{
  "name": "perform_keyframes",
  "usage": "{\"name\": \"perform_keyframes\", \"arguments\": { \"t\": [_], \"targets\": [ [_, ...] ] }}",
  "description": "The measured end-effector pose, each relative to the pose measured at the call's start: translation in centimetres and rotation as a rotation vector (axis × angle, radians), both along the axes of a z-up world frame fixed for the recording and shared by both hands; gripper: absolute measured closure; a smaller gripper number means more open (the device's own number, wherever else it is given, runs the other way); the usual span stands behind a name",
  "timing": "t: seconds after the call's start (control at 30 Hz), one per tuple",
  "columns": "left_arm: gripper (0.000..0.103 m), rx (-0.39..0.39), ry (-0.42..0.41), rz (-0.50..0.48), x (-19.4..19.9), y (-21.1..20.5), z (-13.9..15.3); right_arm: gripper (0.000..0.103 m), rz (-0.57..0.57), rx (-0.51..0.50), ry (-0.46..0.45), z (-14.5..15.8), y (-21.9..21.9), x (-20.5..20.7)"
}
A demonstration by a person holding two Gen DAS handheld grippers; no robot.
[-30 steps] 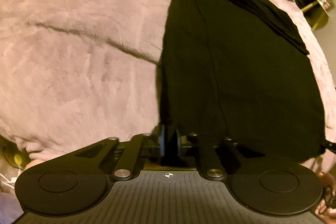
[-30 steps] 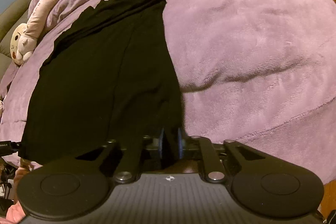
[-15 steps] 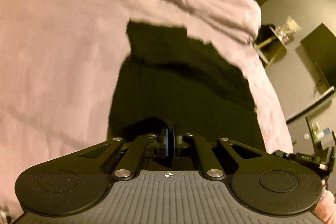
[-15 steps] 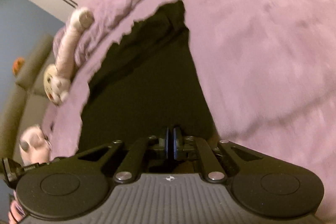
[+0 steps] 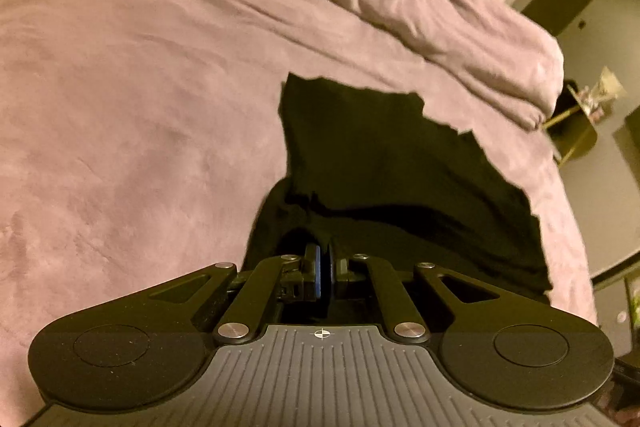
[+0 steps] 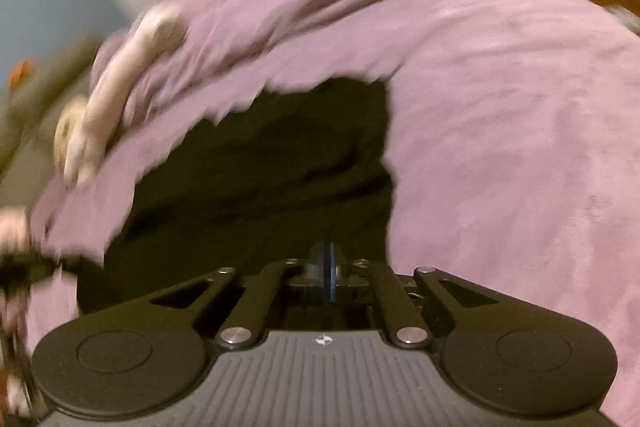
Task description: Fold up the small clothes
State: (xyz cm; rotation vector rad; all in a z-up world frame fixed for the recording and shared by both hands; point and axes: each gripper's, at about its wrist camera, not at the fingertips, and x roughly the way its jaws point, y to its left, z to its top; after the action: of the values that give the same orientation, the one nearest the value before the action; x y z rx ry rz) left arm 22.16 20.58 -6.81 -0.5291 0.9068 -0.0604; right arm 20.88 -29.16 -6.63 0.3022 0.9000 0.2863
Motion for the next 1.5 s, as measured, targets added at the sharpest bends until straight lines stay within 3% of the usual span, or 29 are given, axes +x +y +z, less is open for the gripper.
{"name": "perform_keyframes", "arguments": {
  "t": [0.03, 0.1, 0.3, 0.37, 0.4, 0.5, 0.57, 0.67, 0.83, 1.1, 1.23, 1.37, 1.5],
  "targets": [
    [0.098, 0.002, 0.006, 0.001, 0.0, 0.0, -0.2, 0.08, 0.027, -0.019, 0.002, -0.1, 0.3, -0.3],
    [0.098, -0.002, 0.019, 0.006, 0.0, 0.2, -0.5, 0.072, 0.073, -0.046, 0.009, -0.6, 0.7, -0.9],
    [0.098, 0.013, 0.029, -0.011, 0.2, 0.1, -0.5, 0.072, 0.17, -0.079, 0.069, -2.1, 1.8, -1.8],
    [0.098, 0.017, 0.034, -0.015, 0.3, 0.1, -0.4, 0.082, 0.202, -0.107, 0.07, -2.3, 2.4, -2.0],
    [0.098, 0.021, 0.034, -0.021, 0.4, 0.1, -0.3, 0.098, 0.216, -0.136, 0.06, -2.3, 2.7, -2.1],
    [0.098, 0.04, 0.011, -0.035, 0.4, -0.1, 0.7, 0.101, 0.231, -0.179, 0.007, -1.8, 3.1, -2.1],
    [0.098, 0.017, -0.018, -0.023, 0.5, 0.3, 1.7, 0.101, 0.163, -0.181, -0.073, -0.6, 2.5, -1.8],
    [0.097, -0.005, -0.028, 0.027, 1.3, 1.1, 2.3, 0.101, -0.041, -0.144, -0.162, 1.1, 0.2, -0.5],
    [0.097, -0.045, -0.013, 0.084, 3.2, 1.7, 1.2, 0.101, -0.235, -0.119, -0.17, 0.5, -2.0, 2.5],
    [0.084, -0.01, -0.014, 0.128, 3.2, 3.5, -0.8, 0.098, -0.267, -0.048, -0.074, -2.1, -2.5, 4.1],
    [0.078, 0.008, -0.012, 0.022, 2.9, 4.2, -1.4, 0.085, -0.239, -0.041, -0.046, -2.9, -3.0, 3.6],
    [0.076, 0.169, 0.001, -0.157, 2.0, 2.2, -1.3, 0.083, -0.224, -0.018, -0.034, -2.8, -3.3, 2.9],
    [0.075, 0.282, 0.031, -0.247, 2.5, 0.0, -2.1, 0.078, -0.207, -0.017, -0.021, -3.2, -2.7, 2.7]
  ]
}}
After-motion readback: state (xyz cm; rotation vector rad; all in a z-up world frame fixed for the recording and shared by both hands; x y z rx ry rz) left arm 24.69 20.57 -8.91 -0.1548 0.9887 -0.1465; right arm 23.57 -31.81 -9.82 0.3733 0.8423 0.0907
